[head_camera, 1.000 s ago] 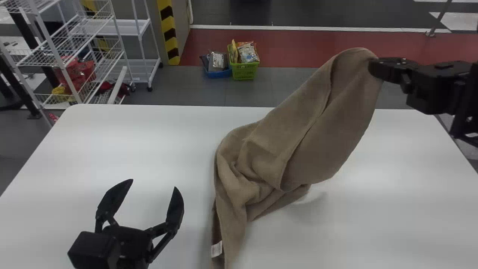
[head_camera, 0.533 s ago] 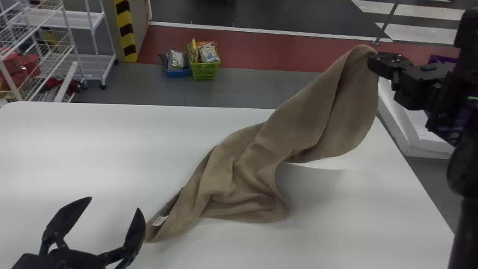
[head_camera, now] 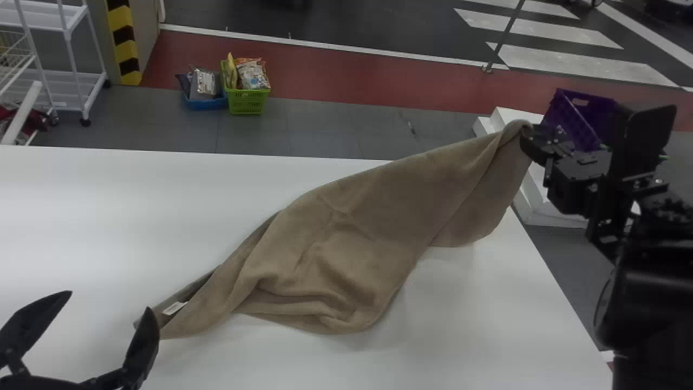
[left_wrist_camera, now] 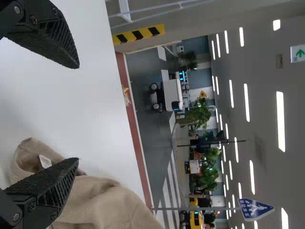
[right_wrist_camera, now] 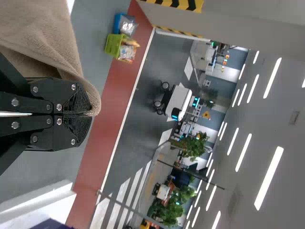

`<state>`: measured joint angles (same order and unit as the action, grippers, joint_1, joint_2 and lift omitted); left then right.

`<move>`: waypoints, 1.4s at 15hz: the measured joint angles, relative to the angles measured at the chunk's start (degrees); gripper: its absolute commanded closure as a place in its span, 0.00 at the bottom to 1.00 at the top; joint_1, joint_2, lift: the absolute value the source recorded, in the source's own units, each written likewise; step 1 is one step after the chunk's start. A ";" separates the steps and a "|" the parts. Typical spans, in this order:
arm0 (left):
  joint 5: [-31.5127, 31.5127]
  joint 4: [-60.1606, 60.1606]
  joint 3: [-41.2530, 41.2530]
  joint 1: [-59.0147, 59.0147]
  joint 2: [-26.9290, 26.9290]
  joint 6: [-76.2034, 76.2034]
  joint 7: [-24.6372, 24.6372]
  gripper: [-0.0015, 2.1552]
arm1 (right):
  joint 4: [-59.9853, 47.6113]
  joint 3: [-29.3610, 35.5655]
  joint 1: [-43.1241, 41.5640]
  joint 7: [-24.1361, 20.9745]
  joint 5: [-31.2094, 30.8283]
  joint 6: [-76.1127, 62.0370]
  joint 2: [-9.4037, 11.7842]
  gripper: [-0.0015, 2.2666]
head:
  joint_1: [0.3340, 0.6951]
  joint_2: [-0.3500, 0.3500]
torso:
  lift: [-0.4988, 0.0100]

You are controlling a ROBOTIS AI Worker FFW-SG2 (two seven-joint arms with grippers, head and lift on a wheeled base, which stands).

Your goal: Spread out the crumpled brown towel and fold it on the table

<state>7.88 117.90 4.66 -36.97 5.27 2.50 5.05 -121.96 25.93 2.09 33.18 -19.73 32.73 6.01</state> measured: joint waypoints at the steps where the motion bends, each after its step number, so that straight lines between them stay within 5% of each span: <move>1: 0.11 -0.10 0.19 0.29 0.00 -0.19 -0.03 0.06 | 1.55 1.38 1.52 -0.56 -0.04 -2.38 -0.12 0.12 | 1.00 0.03 | 0.73; 2: 0.20 -0.21 0.39 0.66 0.00 -0.54 -0.03 0.06 | 3.46 2.39 2.66 -2.64 -0.36 -4.81 -0.17 0.00 | 1.00 0.01 | 0.73; 11: 1.25 -0.03 2.33 1.17 0.00 -2.46 -0.44 0.06 | 10.66 7.29 0.58 -20.92 -1.23 0.94 -0.07 0.02 | 1.00 0.00 | 0.73; 16: 1.63 -0.47 4.63 1.90 -0.55 -2.96 0.04 0.06 | 9.21 6.65 5.05 -17.67 5.73 -2.85 -0.30 0.05 | 1.00 0.00 | 0.73; 19: 2.11 -0.96 8.03 2.75 -0.69 -3.76 0.00 0.07 | 7.89 6.84 6.88 -11.58 9.76 -3.45 -0.94 0.23 | 1.00 0.00 | 0.73; 20: 2.15 -1.33 9.33 3.19 -0.63 -4.03 -0.06 0.07 | 7.83 8.44 7.62 -5.95 13.87 -3.57 -1.30 0.42 | 1.00 0.00 | 0.73; 21: 2.17 -1.66 10.27 3.56 -0.54 -4.15 -0.11 0.07 | 8.16 10.17 8.14 -0.86 17.66 -3.62 -1.65 0.71 | 1.00 0.00 | 0.73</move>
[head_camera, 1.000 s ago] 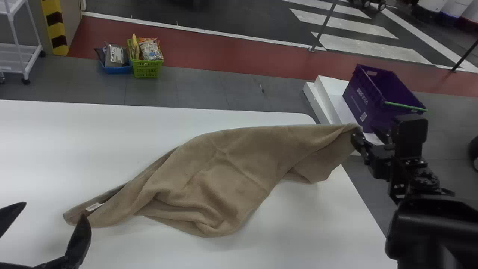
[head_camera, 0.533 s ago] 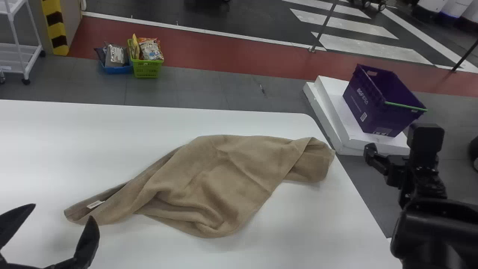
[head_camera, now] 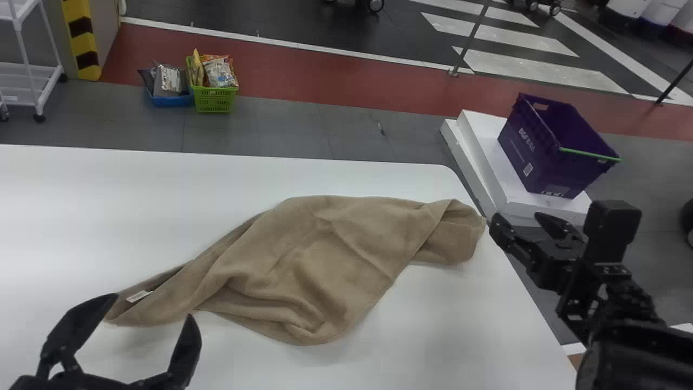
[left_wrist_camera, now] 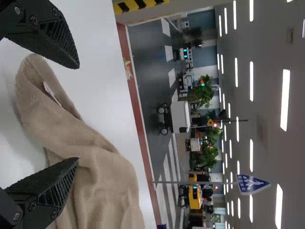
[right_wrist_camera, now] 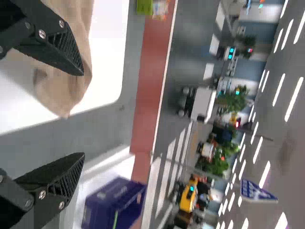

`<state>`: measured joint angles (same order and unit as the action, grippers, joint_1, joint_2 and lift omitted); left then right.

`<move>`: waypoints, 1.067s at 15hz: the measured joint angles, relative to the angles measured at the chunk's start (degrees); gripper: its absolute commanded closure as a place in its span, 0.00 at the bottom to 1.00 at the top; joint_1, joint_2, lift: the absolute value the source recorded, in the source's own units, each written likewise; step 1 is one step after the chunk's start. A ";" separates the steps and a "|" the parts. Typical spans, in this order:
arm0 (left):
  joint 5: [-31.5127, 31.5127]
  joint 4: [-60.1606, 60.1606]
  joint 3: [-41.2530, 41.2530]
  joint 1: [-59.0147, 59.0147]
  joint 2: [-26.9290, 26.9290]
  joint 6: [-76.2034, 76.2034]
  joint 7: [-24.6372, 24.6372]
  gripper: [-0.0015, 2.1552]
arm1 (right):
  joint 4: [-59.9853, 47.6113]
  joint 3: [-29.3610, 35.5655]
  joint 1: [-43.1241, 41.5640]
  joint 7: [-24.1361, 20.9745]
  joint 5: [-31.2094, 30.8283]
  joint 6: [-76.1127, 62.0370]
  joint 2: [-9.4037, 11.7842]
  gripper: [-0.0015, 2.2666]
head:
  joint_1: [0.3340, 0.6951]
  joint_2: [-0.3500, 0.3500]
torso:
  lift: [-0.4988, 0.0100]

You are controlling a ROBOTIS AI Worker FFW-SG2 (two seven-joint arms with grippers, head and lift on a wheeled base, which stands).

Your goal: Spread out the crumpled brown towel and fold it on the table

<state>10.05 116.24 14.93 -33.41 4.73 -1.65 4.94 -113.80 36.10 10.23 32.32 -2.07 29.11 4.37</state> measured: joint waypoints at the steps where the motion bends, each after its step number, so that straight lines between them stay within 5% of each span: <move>1: 0.00 -0.30 0.76 0.34 0.07 -0.06 -0.02 0.07 | 0.49 1.91 0.43 5.13 3.60 -0.04 -0.63 0.81 | 1.00 0.00 | 0.73; 3: -0.06 -0.54 1.74 0.76 0.11 -0.07 -0.09 0.07 | 1.30 5.76 1.34 14.28 9.29 0.56 -2.56 0.81 | 1.00 0.00 | 0.73; 8: -0.35 -0.42 5.65 1.72 0.35 -2.45 -0.01 0.14 | 2.39 8.84 6.60 18.46 13.73 -0.90 -4.32 0.81 | 1.00 0.00 | 0.73; 9: -0.39 -0.91 6.49 2.28 0.35 -2.56 0.07 0.27 | 2.43 9.25 7.46 18.92 14.12 -1.86 -4.35 0.81 | 1.00 0.00 | 0.73; 11: -0.53 -2.43 8.49 3.93 0.36 -2.51 -0.48 0.83 | 2.15 9.62 8.95 19.04 14.60 -3.00 -4.37 0.81 | 1.00 0.00 | 0.73; 12: -0.61 -3.14 9.88 5.09 0.36 -3.07 -1.68 0.91 | 1.87 9.74 9.44 19.01 14.69 -3.22 -4.37 0.81 | 1.00 0.00 | 0.73; 16: -1.42 -3.43 15.41 8.89 0.18 -12.98 -2.55 0.91 | 0.82 9.84 10.55 19.35 14.73 -3.87 -4.37 0.81 | 1.00 0.00 | 0.73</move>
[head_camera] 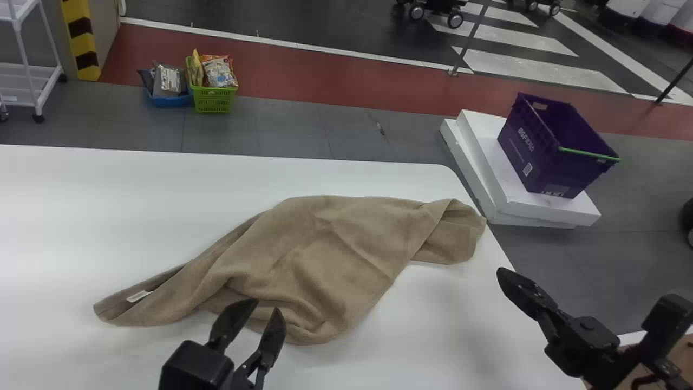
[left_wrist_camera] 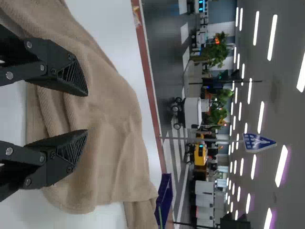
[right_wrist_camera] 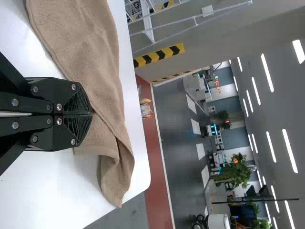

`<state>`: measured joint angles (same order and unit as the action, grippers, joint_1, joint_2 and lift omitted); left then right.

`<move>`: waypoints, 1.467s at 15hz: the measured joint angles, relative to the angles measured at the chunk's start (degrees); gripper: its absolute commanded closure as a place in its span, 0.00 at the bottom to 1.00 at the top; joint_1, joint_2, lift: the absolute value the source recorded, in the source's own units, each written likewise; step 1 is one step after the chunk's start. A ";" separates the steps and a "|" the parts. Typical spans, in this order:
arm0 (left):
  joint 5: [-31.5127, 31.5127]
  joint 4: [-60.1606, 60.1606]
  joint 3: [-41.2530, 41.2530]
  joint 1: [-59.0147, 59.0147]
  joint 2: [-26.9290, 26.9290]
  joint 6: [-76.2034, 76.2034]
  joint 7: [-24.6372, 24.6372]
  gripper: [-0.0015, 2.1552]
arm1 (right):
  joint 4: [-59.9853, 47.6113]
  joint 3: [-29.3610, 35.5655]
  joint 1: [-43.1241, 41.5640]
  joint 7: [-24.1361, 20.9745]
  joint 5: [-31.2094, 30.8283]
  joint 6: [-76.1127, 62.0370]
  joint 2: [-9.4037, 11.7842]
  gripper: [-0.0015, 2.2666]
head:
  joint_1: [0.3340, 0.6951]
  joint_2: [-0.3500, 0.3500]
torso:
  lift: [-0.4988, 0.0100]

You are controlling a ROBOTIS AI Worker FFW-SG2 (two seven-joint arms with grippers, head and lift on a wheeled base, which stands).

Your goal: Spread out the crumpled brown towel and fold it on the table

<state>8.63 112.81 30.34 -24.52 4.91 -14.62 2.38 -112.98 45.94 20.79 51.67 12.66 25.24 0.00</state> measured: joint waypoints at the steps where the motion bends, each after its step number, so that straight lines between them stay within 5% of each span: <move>1: -0.13 -0.02 1.04 0.46 -0.06 -1.07 -0.14 0.91 | 0.00 -0.12 0.06 0.02 0.00 -0.18 0.00 0.81 | 1.00 0.00 | 0.73; 5: -0.26 -4.20 5.80 4.26 -0.43 -2.40 -3.43 0.90 | 0.60 -0.89 0.14 0.03 -0.05 -0.97 0.00 0.81 | 1.00 0.00 | 0.73; 7: -0.47 -6.08 6.63 5.91 -0.65 -2.45 -5.12 0.71 | 0.64 -1.01 0.26 0.22 -0.06 -1.20 0.00 0.81 | 1.00 0.00 | 0.73; 9: -0.61 -6.68 6.48 7.14 -0.69 -2.43 -6.99 0.27 | 0.78 -0.89 0.38 0.67 -0.01 -1.83 0.00 0.81 | 1.00 0.00 | 0.73; 11: -0.78 -7.12 4.76 8.81 -0.66 -2.40 -8.50 0.10 | 1.08 -0.82 0.39 0.75 0.00 -2.34 0.00 0.81 | 1.00 0.00 | 0.73; 17: -3.87 -6.29 -10.31 10.26 -0.36 -3.21 -8.68 0.10 | 1.86 -1.13 0.22 0.72 -0.09 -2.97 0.00 0.81 | 1.00 0.00 | 0.73; 22: -8.90 4.01 -24.26 5.64 0.02 -15.63 -2.60 0.10 | 3.62 -2.39 -0.21 0.71 -0.63 -4.51 0.00 0.81 | 1.00 0.02 | 0.73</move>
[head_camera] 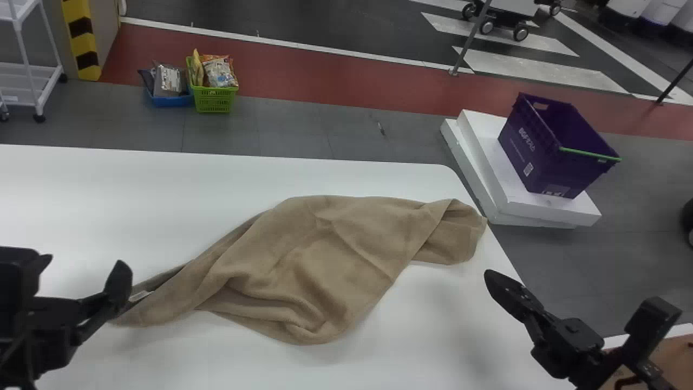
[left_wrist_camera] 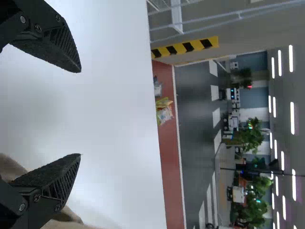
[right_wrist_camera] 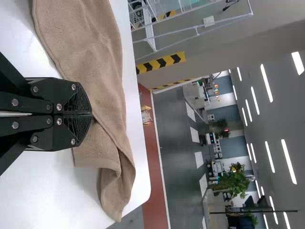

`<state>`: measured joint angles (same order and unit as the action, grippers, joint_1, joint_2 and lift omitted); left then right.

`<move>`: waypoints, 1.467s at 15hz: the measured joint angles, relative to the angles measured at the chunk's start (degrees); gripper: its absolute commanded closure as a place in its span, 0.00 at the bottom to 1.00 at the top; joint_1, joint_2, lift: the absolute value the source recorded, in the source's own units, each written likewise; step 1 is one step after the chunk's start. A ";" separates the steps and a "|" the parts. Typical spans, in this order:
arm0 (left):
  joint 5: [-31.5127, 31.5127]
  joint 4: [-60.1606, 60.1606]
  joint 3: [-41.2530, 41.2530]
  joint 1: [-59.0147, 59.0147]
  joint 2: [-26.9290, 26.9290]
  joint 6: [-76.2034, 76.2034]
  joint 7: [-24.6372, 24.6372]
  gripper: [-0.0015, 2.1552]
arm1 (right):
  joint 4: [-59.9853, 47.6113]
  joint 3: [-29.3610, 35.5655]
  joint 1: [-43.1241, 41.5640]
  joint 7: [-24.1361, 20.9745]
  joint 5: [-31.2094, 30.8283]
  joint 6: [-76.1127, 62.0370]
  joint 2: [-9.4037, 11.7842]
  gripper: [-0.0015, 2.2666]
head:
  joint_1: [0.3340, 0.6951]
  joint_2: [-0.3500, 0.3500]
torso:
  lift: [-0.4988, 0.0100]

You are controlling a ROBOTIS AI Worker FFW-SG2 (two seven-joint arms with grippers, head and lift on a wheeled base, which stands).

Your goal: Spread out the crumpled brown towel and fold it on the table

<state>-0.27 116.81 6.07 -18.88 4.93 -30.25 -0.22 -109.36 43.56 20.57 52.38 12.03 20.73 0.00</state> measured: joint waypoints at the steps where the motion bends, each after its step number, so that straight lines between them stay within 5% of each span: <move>1: -1.31 2.93 -2.05 -1.68 0.02 -2.97 2.14 0.10 | 0.60 -0.22 -0.19 0.00 -0.08 -0.47 0.00 0.81 | 1.00 0.05 | 0.73; 6: -6.41 9.31 -6.77 -5.81 0.06 -9.75 8.40 0.10 | 1.60 -1.56 -0.62 0.00 -0.75 -1.25 0.00 0.81 | 1.00 0.06 | 0.73; 22: -11.78 9.41 -5.36 -4.03 -0.60 -15.81 11.24 0.10 | 1.50 -1.90 -0.31 0.00 -1.66 -1.55 0.00 0.81 | 1.00 0.00 | 0.73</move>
<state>-12.05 126.23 0.71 -22.92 4.33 -46.06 11.02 -107.86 41.66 20.26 52.38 10.37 19.17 0.00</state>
